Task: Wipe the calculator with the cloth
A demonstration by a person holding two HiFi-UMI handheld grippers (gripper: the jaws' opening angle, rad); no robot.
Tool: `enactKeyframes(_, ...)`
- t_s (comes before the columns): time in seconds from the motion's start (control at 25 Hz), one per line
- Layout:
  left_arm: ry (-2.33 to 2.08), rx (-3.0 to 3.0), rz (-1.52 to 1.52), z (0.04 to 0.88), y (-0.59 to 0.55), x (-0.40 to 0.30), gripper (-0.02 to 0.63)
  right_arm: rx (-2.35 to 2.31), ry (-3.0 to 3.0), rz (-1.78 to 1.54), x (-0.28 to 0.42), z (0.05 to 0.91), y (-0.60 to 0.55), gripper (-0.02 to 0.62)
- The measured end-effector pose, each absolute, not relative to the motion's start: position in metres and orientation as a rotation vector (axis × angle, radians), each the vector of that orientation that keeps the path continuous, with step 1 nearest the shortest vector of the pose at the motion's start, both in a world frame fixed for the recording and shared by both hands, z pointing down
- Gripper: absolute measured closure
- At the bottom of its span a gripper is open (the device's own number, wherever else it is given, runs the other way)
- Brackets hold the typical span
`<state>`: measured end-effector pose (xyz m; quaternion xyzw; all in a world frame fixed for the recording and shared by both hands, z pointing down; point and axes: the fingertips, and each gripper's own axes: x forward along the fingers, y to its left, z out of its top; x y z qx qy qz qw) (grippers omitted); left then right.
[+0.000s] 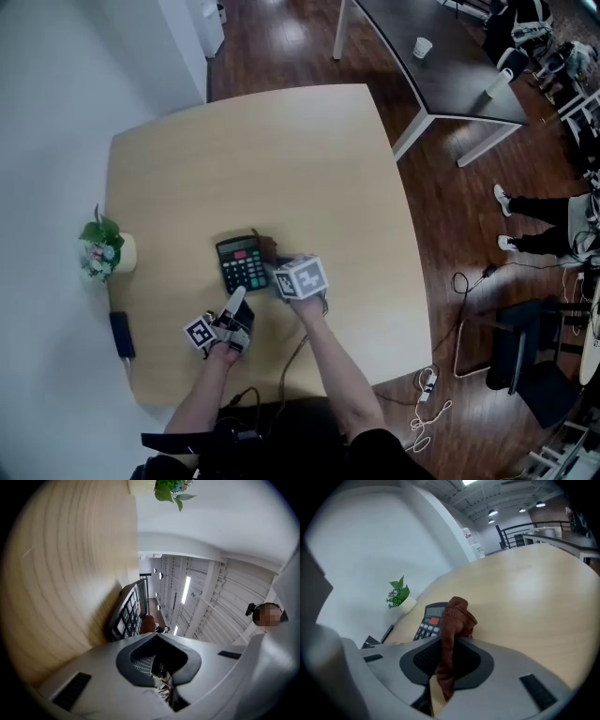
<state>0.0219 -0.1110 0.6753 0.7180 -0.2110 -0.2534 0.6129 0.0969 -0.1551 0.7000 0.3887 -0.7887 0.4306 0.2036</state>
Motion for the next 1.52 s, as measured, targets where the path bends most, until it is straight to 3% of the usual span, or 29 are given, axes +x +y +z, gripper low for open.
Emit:
enactKeyframes(0.28,-0.481,1.657,-0.588,0.674,-0.109,0.024,0.604,1.037,-2.171,1.431,0.09,0.699,-0.08,0.529)
enactKeyframes(0.56,-0.489,1.647,-0.605,0.674,-0.111,0.022,0.604,1.345,-2.293,1.101,0.13,0.66,-0.215,0.528)
enactKeyframes(1.04,-0.502,1.647,-0.607,0.675,-0.114,0.021,0.603,1.335,-2.198,1.713,0.084,0.696,-0.105,0.528)
enactKeyframes(1.28,-0.506,1.648,-0.61,0.673,-0.111,0.027,0.603,1.072,-2.164,2.002,0.046,0.687,-0.014,0.529)
enactKeyframes(1.36,-0.537,1.642,-0.639,0.671,-0.112,0.022,0.601,1.085,-2.221,1.895,0.06,0.676,-0.026,0.529)
enactKeyframes(1.52,-0.702,1.589,-0.764,0.67,-0.107,-0.005,0.604,1.249,-2.359,1.213,0.123,0.648,-0.145,0.529)
